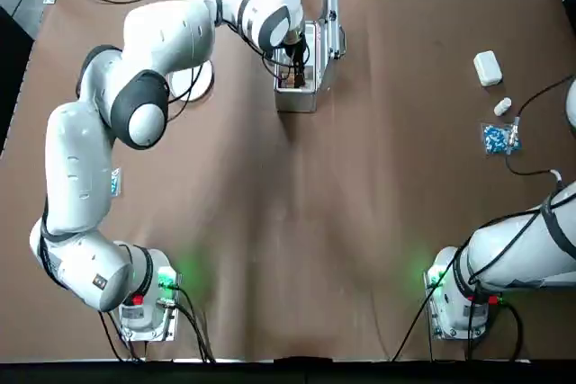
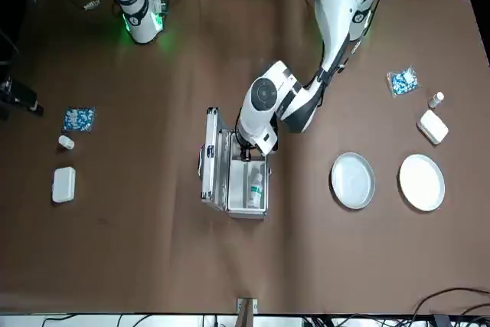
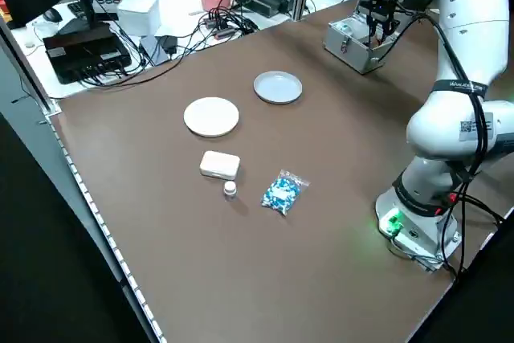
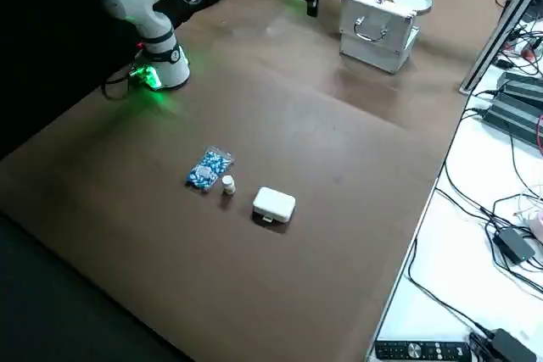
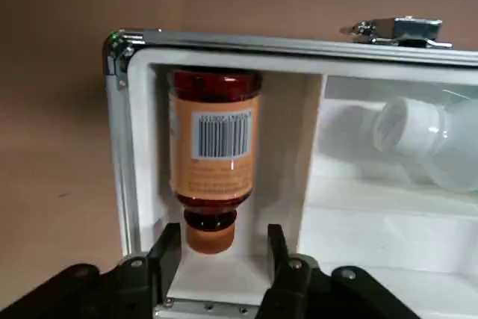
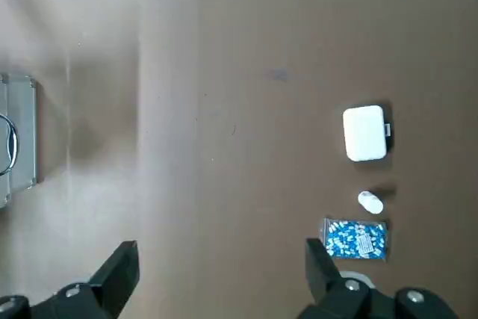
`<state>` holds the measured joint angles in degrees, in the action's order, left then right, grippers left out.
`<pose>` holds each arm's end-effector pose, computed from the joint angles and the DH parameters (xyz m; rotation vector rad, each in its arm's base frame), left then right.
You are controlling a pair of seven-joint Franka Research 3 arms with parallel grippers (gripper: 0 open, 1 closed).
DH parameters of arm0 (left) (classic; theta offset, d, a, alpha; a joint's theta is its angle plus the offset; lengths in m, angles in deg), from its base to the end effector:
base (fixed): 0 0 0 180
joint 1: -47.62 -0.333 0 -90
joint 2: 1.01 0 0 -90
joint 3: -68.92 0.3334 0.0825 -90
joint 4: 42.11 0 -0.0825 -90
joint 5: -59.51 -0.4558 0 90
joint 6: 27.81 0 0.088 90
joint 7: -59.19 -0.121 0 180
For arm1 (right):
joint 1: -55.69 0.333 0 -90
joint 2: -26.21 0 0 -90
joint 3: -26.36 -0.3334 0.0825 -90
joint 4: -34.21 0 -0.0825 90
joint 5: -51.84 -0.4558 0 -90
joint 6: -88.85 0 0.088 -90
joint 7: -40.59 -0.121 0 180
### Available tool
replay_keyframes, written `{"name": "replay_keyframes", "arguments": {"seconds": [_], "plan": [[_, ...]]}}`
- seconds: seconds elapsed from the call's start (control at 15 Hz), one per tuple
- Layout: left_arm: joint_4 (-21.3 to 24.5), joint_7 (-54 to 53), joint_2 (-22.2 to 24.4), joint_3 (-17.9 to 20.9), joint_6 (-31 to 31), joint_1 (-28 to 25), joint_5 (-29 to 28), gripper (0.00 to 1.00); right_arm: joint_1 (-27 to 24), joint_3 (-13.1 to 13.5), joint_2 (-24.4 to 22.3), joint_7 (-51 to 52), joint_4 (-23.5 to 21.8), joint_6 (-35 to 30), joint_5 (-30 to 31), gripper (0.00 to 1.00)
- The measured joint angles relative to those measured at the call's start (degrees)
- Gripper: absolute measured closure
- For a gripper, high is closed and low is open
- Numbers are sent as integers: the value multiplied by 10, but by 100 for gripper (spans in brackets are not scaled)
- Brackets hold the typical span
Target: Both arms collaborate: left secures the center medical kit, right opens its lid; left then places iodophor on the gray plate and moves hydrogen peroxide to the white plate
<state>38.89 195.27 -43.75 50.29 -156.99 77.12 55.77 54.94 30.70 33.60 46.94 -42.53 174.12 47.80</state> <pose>0.5798 -0.5707 0.2485 2.1018 2.1484 -0.2483 0.6584 -0.0460 0.6629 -3.0828 -0.0451 -0.0403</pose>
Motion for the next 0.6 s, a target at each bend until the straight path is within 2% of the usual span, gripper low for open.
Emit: {"name": "replay_keyframes", "arguments": {"seconds": [0.27,0.6], "plan": [[0,0,-5,11,-1,11,0,45,1,-1,-46,-17,-63,30,1,2],[0,0,-8,12,-2,12,0,45,8,-6,-57,-36,-96,42,16,2]]}}
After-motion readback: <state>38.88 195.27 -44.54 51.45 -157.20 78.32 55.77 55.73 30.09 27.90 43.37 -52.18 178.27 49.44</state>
